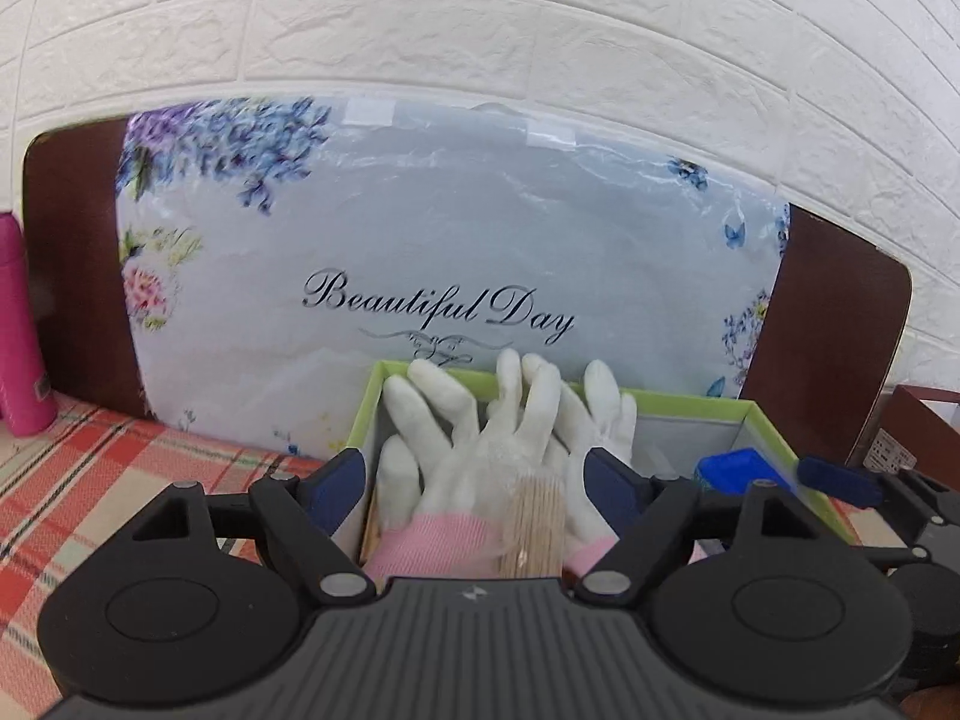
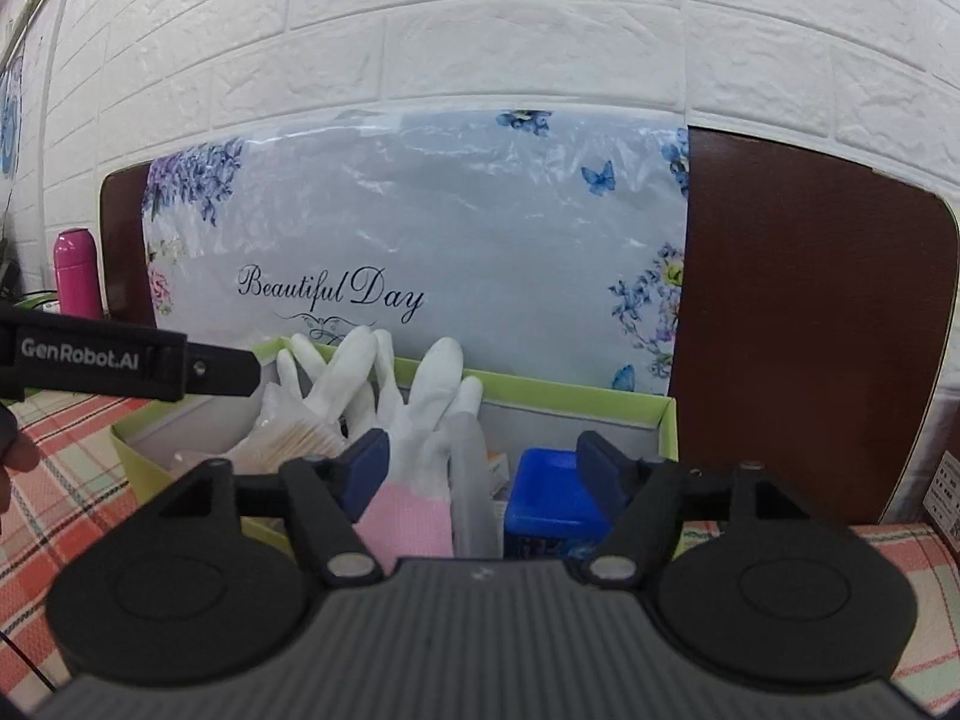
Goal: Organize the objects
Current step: 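Grasp the small olive barcode box with the left tool while the right tool grasps the green box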
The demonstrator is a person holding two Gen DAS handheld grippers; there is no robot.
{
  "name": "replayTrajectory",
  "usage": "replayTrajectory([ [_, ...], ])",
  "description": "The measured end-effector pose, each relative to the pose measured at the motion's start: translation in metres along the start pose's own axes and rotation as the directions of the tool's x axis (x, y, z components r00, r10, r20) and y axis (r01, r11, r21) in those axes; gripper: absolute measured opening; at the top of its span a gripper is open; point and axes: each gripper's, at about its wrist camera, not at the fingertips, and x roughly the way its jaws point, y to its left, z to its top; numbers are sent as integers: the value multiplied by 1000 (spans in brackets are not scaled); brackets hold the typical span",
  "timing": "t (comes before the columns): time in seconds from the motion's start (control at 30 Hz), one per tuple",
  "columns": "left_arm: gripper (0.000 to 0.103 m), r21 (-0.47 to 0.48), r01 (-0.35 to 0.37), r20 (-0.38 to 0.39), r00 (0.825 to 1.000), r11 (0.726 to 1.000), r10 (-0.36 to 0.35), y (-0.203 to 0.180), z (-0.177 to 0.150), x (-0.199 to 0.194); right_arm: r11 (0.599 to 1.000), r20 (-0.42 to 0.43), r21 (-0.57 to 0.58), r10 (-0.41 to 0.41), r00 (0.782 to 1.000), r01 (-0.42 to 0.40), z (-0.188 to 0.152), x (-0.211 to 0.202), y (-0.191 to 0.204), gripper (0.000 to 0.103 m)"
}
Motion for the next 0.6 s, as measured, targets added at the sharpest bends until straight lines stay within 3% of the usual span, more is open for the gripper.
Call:
replayTrajectory([
  [0.03, 83, -15, 2, -11, 1000, 1000, -2, 2, -1, -2, 1000, 11, 10, -3, 1000, 3, -3, -4, 0, 93],
  [0.2, 83, -30, -12, -98, 995, 999, 9, -1, -1, -15, 999, 17, 33, 11, 1000, -12, -1, -27, -1, 103],
  [0.6, 83, -1, -9, -141, 990, 1000, 9, -19, -20, -80, 990, 57, 134, 33, 998, -41, 7, -121, -8, 103],
])
